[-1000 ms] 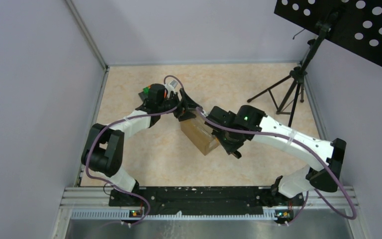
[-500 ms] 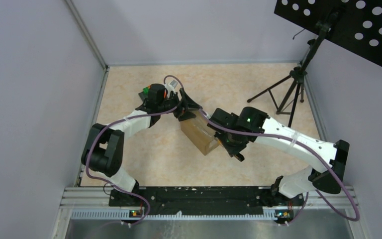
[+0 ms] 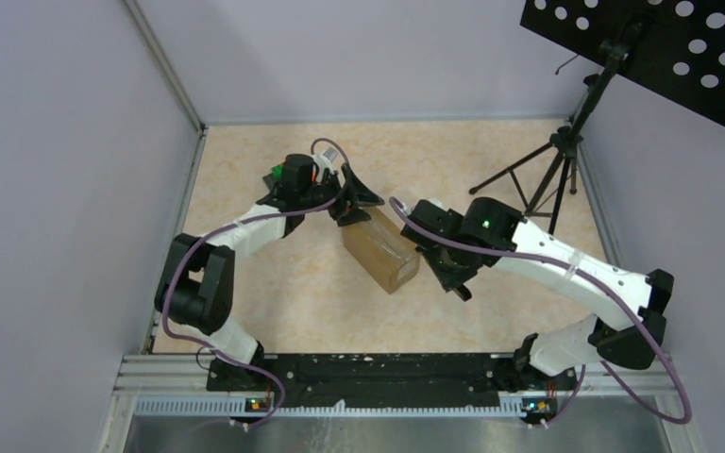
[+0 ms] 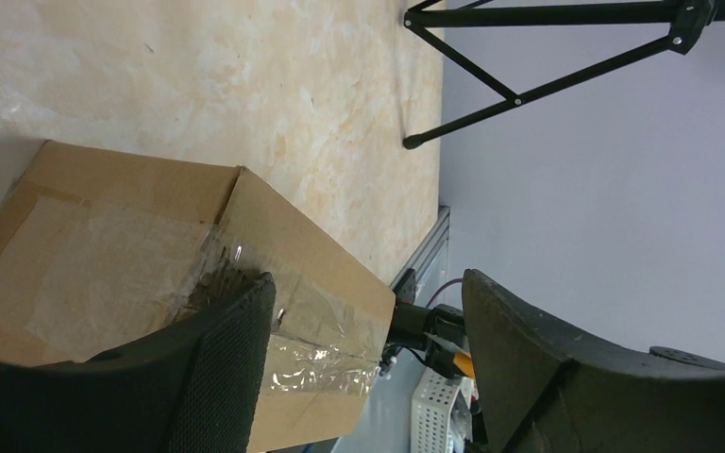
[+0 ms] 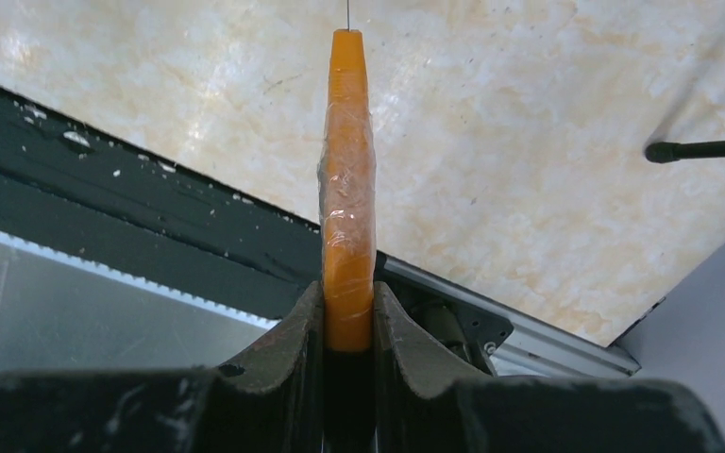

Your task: Unpack the express box

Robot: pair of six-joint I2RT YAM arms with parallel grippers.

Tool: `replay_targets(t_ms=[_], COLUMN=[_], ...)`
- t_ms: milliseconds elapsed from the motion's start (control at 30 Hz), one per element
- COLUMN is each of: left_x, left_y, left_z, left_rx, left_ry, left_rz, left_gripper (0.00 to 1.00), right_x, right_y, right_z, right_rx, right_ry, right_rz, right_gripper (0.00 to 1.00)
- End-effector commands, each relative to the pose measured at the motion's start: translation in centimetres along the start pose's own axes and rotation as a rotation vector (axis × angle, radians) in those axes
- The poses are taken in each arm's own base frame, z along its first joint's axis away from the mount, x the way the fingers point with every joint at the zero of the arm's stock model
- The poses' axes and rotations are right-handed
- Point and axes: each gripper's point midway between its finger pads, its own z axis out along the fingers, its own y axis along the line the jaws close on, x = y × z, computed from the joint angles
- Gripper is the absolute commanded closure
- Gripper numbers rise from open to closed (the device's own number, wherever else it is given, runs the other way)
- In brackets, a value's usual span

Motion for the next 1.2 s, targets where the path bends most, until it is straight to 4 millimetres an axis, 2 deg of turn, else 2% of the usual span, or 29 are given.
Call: replay_targets(t_ms=[0,167,233,300,400,533,667,800,900,1067,1167], left_x=[-1.7,-3.4,-4.7,-6.4,-8.8,-9.6,-8.8,-7.9,-7.0,-4.9,-3.5], left_y=[0.7,-3.9,-4.9,-4.8,-3.0,0.7,4.0,6.9,8.5,9.7,9.7], left_z=[0.3,-0.9,-1.9,-3.1,-5.1,-6.0,-5.6,-5.2,-4.8,-4.5,-4.4], left_rx=[-0.085,-0.065,-0.113,-0.204,-0.337,-0.436,-0.504,-0.572,-0.595,-0.62,-0.618], left_ry=[-0.053,-0.095,-0.142,-0.214,-0.311,-0.322,-0.298,-0.259,-0.24,-0.213,-0.201], left_rz=[0.073,0.172,0.237,0.304,0.343,0.3,0.258,0.209,0.185,0.172,0.163], left_gripper=[0.21,0.18,0.17,0.17,0.18,0.23,0.33,0.4,0.45,0.47,0.48], right_x=[-2.0,-2.2,-1.7,-1.3,-0.3,0.5,0.5,-0.4,-1.5,-4.2,-6.0], right_y=[-2.0,-3.7,-3.7,-2.9,-2.4,-1.6,-1.1,0.2,0.4,0.4,0.4], right_z=[-1.7,0.3,1.1,1.9,2.9,3.8,4.7,5.9,6.6,7.6,8.3], right_rx=[0.065,0.081,0.078,0.04,0.018,-0.025,-0.038,-0.103,-0.104,-0.089,-0.101], right_ry=[-0.129,-0.136,-0.122,-0.116,-0.089,-0.073,-0.089,-0.138,-0.185,-0.267,-0.304], right_rz=[0.106,0.211,0.236,0.251,0.258,0.269,0.321,0.415,0.472,0.536,0.559], right_gripper=[1.0,1.0,1.0,1.0,1.0,1.0,1.0,1.0,1.0,1.0,1.0])
